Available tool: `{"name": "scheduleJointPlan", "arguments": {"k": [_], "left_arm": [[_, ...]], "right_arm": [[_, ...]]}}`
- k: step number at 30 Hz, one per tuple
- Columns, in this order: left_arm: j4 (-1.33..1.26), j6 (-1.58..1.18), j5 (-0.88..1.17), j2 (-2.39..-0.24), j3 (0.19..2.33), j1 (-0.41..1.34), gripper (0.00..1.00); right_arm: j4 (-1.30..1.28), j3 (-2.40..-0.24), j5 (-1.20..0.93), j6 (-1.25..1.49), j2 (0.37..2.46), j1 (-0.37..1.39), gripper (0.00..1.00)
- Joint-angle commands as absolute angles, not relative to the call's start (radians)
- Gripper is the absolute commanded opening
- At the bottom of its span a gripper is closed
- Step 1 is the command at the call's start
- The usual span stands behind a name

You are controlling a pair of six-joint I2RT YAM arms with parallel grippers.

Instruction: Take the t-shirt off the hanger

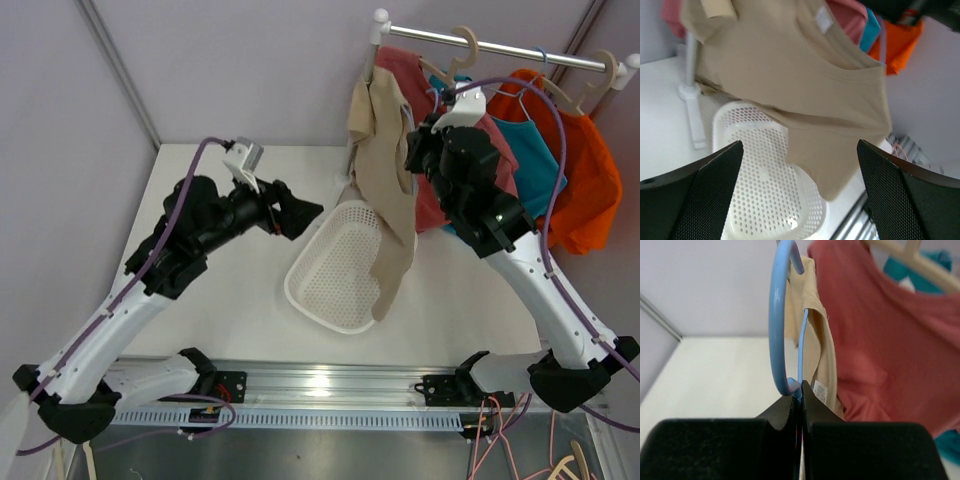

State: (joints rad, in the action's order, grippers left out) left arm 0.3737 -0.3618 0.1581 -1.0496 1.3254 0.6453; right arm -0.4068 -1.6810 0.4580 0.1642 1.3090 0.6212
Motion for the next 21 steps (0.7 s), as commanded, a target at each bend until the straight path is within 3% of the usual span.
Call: {"name": "scheduleJointPlan", "arguments": {"k": [1,6,10,21], "left_arm": [[0.295,-0.270,0.094,-0.974,1.241,0.791,0.99],[0.259,-0.091,-0.136,-0.988,1.177,1.012,0.99],[0.001,0.084,-0.309,-1.003,1.053,1.233,1.00],[-0.468,0.193,-0.479,-1.124,0.838,1.332,0.99]], "right_arm": [[-0.376,-1.551,0.442,0.274,1.229,0.624,0.00],[-0.416,-1.647,0.466,0.417,1.232,0.626,0.00],[-0.432,-1.764,0.572,0.549,1.282,0.626,0.00],[-0.449,-1.896,0.557,0.695,1.397,0.632,0.00]]}}
